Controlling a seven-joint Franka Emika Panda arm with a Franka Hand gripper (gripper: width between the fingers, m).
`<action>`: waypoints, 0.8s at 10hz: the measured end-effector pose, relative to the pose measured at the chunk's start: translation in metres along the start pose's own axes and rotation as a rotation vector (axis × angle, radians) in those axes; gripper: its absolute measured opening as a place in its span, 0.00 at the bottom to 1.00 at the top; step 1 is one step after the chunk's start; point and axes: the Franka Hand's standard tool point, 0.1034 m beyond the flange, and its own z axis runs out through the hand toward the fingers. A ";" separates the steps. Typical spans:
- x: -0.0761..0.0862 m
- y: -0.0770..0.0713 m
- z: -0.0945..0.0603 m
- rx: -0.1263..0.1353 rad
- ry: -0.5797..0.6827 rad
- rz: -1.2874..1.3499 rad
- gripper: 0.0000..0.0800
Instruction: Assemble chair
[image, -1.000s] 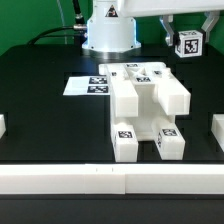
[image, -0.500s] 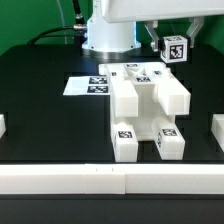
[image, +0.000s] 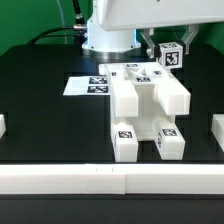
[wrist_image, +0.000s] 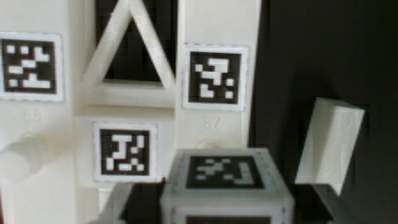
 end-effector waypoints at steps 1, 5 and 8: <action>0.000 -0.001 0.002 0.000 -0.002 -0.002 0.36; 0.003 0.000 0.002 -0.003 0.010 -0.001 0.36; 0.003 0.007 0.002 -0.004 0.012 -0.003 0.36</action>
Offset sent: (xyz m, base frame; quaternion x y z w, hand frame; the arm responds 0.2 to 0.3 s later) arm 0.0024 -0.0006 -0.0046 -0.0096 0.0059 -0.0115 0.9999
